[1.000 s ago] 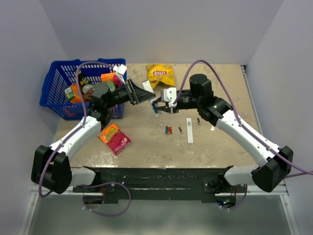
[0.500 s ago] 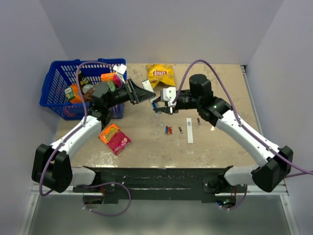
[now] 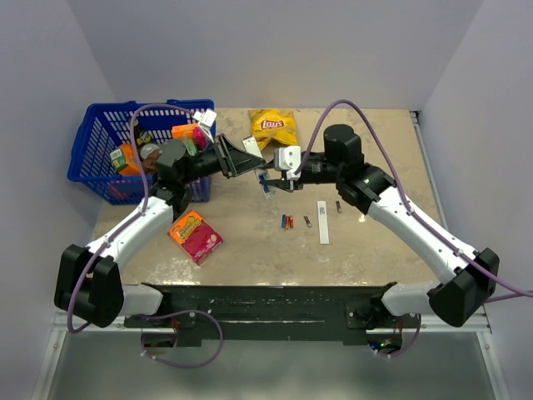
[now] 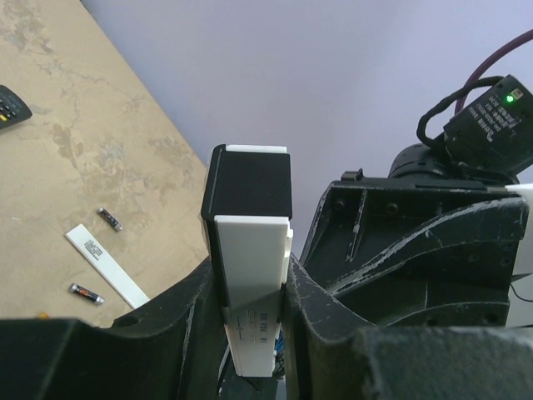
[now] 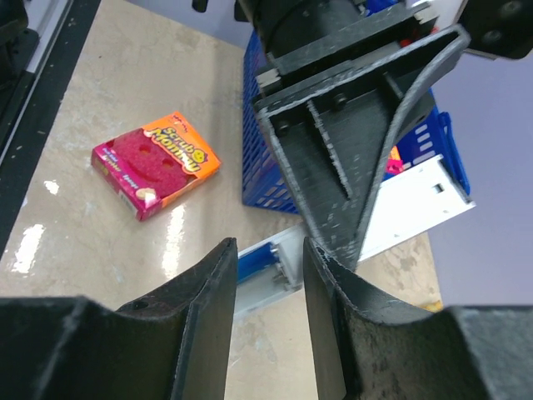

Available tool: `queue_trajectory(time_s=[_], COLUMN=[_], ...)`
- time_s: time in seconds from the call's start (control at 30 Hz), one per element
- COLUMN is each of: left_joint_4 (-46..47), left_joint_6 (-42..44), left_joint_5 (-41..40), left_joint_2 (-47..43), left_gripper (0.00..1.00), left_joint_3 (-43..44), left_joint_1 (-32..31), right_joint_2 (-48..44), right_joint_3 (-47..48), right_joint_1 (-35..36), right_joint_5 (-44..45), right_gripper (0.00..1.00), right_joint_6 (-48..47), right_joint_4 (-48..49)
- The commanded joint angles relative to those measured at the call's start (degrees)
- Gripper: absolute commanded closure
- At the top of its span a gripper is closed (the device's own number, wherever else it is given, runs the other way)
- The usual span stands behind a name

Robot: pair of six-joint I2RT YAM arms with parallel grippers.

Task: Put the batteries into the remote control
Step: Load the battery into the remote control.

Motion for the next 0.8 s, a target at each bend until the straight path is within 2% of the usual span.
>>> queue_trajectory(time_s=[0.0,0.37,0.77], left_joint_4=[2.9,2.8,2.7], left_joint_6=[-0.5,-0.3,-0.3], left_joint_5=[2.2,2.4,2.2], left_joint_2=[0.2,0.2,-0.2], left_gripper=[1.0,1.0,1.0], left_joint_3=[1.5,1.6,1.5], left_joint_1=[-0.4,-0.4,-0.3], right_joint_2=[0.6,1.7,2.9], right_joint_3=[3.6,4.9,6.5], right_joint_1=[-0.5,-0.5,-0.5], right_joint_5=[0.5,-2.2,-3.7], right_gripper=[0.6,0.63,0.73], right_joint_6=[-0.5,-2.5,-4.4], right_joint_4=[3.9,0.2,-3.6])
